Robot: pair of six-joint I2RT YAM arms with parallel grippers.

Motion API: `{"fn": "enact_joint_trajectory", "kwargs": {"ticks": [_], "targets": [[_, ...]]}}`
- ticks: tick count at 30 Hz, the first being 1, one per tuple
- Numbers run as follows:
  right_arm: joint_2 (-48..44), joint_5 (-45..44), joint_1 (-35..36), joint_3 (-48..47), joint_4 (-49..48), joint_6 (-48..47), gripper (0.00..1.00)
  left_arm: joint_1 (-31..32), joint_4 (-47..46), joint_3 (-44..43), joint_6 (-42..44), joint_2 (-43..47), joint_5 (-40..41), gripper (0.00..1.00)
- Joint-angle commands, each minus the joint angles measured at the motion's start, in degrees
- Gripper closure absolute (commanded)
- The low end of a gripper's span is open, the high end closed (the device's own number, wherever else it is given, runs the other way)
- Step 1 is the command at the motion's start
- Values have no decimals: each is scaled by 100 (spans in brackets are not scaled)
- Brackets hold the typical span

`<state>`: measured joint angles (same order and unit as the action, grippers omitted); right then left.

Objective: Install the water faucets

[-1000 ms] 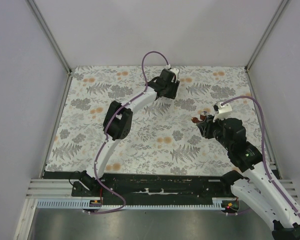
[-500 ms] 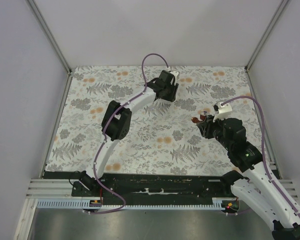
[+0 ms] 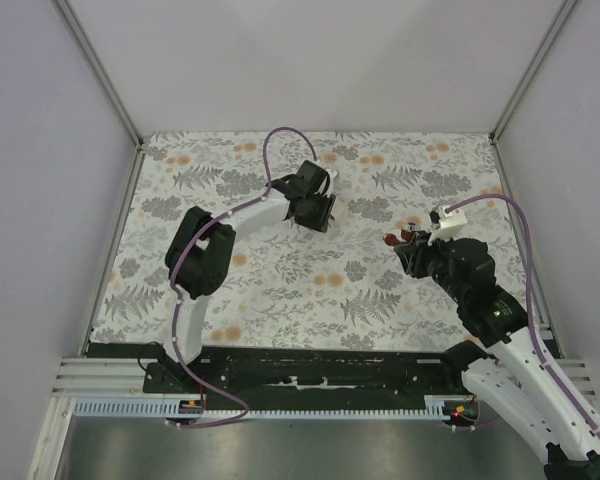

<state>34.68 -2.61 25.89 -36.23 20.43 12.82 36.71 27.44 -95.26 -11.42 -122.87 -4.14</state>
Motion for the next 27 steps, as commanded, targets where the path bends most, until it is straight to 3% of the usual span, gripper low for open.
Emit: {"fn": "enact_joint_trajectory", "kwargs": {"ticks": [1,4,9,12,15,27], "targets": [[-75,41,-5,-51,-258,-43,100,3,-45,1016,-255,1052,-289,56],[-101,33,-5,-42,-267,-43,100,38,-55,1711,-422,1686,-342,53],[-128,67,-14,-25,-285,-34,100,170,42,2082,-493,2328,175,38],[-154,120,-5,-16,-302,-16,100,170,191,1583,-317,2093,616,26],[-215,138,-5,-33,-294,-8,100,170,174,880,-247,1549,704,20],[-392,94,-5,28,-276,-25,100,179,253,-1555,-229,-640,1020,20]]}}
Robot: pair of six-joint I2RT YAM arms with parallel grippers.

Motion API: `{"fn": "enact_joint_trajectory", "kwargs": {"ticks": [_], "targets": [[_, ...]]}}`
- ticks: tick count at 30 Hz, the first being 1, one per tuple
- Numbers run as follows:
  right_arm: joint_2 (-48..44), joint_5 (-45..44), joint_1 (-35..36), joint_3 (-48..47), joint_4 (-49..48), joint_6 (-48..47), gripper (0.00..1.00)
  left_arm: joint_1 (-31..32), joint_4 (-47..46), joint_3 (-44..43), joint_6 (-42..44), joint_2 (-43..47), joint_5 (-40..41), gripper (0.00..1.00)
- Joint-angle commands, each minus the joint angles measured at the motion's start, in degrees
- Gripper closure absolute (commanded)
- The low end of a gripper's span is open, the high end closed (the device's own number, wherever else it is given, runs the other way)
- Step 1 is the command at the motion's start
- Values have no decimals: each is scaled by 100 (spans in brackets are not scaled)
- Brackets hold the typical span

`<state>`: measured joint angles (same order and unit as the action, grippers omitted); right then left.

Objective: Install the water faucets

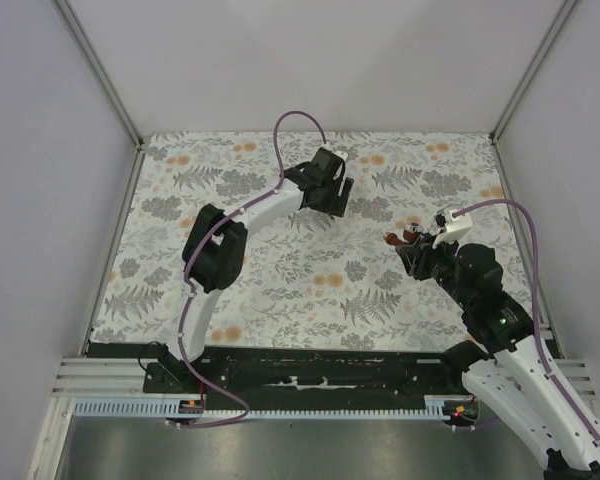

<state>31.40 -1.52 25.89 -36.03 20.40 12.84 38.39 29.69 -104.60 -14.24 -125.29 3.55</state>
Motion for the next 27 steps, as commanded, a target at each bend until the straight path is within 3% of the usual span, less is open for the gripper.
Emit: {"fn": "enact_joint_trajectory", "kwargs": {"ticks": [1,8,11,14,19,23,27], "targets": [[-72,-24,-5,8,-274,-36,100,2,80,-815,79,-521,251,21],[-55,-33,-14,43,-291,-18,100,2,537,-1405,106,-1198,295,31],[6,-6,-14,61,-335,-10,100,2,731,-1248,114,-1103,225,37],[42,20,-5,52,-335,-10,100,2,705,-538,97,-603,321,41],[-99,11,-5,70,-327,-1,100,10,485,1201,-131,644,269,62],[-186,46,-5,44,-291,-10,100,63,169,2687,-491,1760,216,60],[-195,108,-14,44,-309,-1,100,90,-174,3340,-388,2456,312,46]]}}
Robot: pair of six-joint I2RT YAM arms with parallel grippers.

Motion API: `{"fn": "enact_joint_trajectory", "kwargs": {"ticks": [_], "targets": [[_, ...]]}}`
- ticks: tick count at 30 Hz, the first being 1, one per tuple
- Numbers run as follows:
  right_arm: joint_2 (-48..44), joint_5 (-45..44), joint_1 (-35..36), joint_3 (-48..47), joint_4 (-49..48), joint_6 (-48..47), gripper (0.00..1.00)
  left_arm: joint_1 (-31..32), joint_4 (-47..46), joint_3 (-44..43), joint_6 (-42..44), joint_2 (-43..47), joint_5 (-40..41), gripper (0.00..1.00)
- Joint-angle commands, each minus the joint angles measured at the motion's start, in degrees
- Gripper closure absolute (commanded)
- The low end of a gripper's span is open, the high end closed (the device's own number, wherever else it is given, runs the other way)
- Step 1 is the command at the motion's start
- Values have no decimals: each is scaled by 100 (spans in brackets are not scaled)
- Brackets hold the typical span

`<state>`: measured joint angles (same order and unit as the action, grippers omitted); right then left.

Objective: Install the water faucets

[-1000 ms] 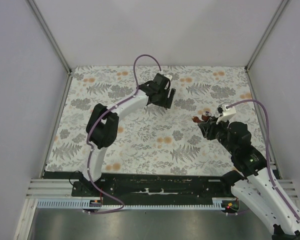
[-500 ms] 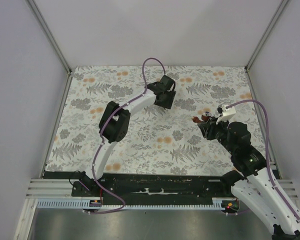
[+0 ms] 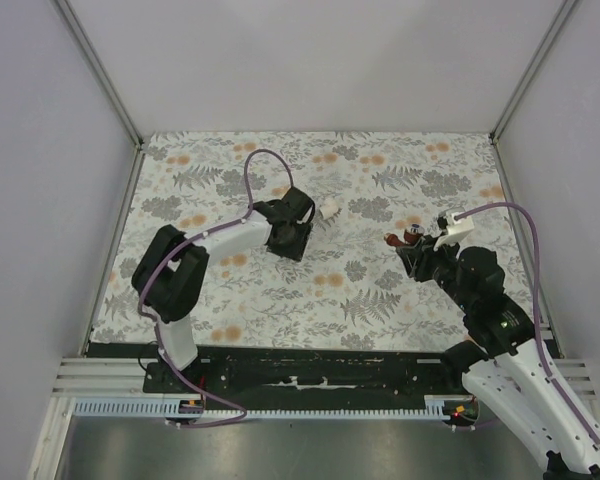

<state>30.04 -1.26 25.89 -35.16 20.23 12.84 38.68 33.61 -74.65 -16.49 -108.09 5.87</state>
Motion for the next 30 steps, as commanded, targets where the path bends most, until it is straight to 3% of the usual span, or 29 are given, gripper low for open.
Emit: {"fn": "enact_joint_trajectory", "kwargs": {"ticks": [1,4,8,14,23,30], "targets": [[-42,99,-5,-44,-300,8,100,61,-618,311,-14,754,159,38],[-77,117,-5,-44,-300,17,100,70,-767,5,391,545,239,27],[-95,117,-5,-44,-292,-1,100,52,-1128,-601,673,-34,143,25],[-130,108,4,-53,-283,-27,100,9,-1032,-2042,1279,-1177,-32,25],[-148,99,-5,-53,-247,-36,100,-123,356,-4521,1974,-2742,-428,27],[-95,99,-5,-61,-248,-45,100,-132,805,-4919,1869,-3174,-560,37]]}}
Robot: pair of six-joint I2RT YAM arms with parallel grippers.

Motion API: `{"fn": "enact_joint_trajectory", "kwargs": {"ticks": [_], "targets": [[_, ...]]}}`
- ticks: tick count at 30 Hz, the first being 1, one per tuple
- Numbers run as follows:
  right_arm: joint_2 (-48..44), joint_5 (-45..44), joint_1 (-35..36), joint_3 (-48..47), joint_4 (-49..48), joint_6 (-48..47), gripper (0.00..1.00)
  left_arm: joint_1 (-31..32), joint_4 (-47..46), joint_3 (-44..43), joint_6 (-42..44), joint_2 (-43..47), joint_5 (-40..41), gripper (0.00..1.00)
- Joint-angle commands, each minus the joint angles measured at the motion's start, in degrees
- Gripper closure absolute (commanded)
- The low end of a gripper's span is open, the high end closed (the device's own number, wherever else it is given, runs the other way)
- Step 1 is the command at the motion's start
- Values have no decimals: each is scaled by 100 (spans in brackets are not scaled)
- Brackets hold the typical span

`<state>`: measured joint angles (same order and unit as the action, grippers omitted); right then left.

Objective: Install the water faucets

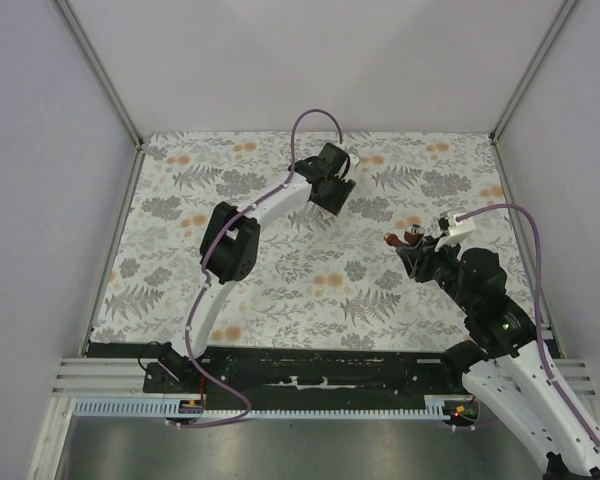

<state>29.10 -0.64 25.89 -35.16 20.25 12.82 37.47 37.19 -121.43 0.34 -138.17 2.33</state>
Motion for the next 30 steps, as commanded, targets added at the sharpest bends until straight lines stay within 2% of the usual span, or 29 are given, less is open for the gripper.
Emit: {"fn": "enact_joint_trajectory", "kwargs": {"ticks": [1,5,6,8,10,14,18,21,26,30], "targets": [[16,38,-5,-61,-258,-43,100,-3,473,-224,151,-184,-206,40],[17,47,-5,-61,-250,-51,100,-12,587,-31,72,-44,-382,55],[17,47,-14,-61,-258,-51,100,-12,640,48,28,35,-382,62],[8,47,-14,-61,-258,-43,100,-12,632,390,-129,280,-382,71],[17,47,-5,-61,-267,-43,100,-12,632,829,-375,579,-321,72],[-1,47,-5,-70,-267,-51,100,-12,535,2382,-1052,1536,-111,70],[43,195,-5,-79,-267,-51,100,5,44,4132,-1799,2608,-206,68],[52,240,-5,-70,-285,-43,100,84,-264,5152,-2247,3382,-330,61],[52,293,-5,-88,-285,-34,100,120,-502,5849,-2582,3981,-522,38],[87,346,-5,-97,-276,-34,100,129,-476,5929,-2688,3894,-891,38]]}}
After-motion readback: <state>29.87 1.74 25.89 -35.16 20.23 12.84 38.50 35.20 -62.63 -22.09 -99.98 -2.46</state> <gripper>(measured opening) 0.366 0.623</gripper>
